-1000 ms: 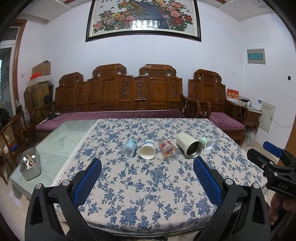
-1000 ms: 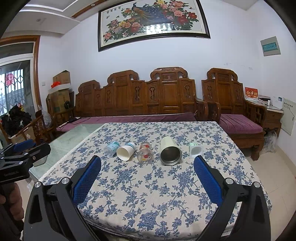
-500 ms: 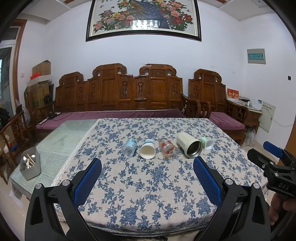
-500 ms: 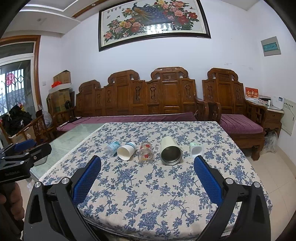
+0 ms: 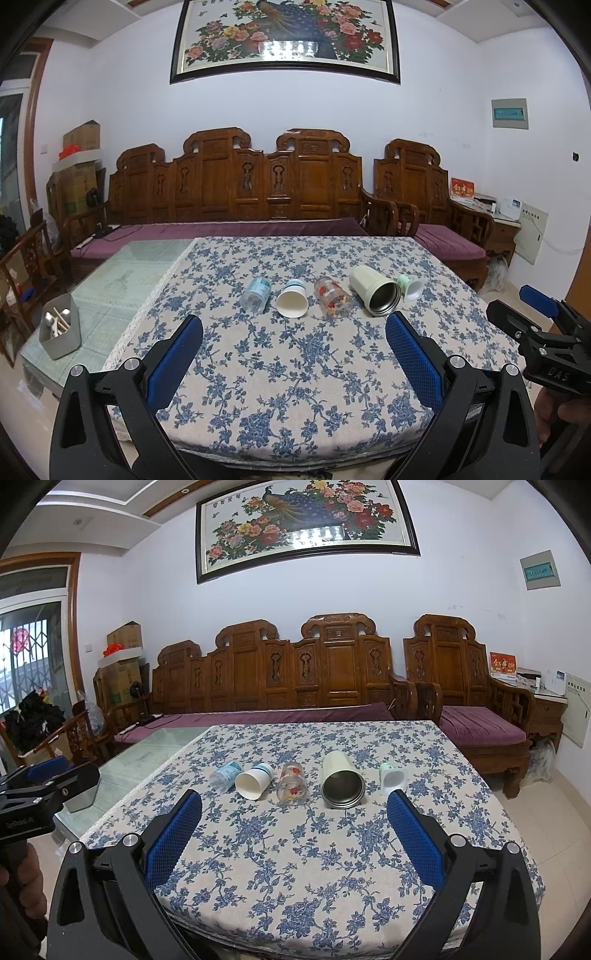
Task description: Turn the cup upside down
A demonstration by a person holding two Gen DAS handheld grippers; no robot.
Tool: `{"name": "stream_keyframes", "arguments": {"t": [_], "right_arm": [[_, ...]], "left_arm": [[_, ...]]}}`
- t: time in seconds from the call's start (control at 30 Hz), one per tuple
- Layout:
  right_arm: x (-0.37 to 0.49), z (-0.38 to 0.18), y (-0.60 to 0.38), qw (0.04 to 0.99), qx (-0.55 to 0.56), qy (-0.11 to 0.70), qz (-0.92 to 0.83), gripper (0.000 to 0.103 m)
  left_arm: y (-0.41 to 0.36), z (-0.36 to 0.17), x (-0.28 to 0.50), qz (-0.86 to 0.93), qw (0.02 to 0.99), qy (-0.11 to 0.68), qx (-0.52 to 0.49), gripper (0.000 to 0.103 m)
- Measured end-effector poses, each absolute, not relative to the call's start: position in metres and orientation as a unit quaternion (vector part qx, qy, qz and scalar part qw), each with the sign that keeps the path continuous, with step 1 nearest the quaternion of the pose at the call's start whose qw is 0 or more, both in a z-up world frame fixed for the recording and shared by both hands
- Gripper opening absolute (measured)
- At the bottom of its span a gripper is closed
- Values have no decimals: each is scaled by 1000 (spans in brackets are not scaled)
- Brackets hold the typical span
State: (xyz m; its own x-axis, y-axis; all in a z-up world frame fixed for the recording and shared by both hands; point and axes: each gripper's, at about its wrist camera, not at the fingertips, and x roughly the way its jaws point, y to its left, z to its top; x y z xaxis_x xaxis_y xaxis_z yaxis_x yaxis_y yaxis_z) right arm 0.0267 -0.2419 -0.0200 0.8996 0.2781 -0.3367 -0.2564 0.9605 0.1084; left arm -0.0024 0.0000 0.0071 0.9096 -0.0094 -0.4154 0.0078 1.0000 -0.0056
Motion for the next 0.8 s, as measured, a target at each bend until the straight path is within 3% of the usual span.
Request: {"name": "stream_keyframes", "arguments": {"t": [0.37,0.8], "right_arm": [[39,-32,-245,971,38,189,143,101],[147,-57,-247,957,14,247,154,98]], "left_arm": [[0,-4,12,-17,970,241,-2,95],[-1,-40,81,-50,947,317,36,95]]}}
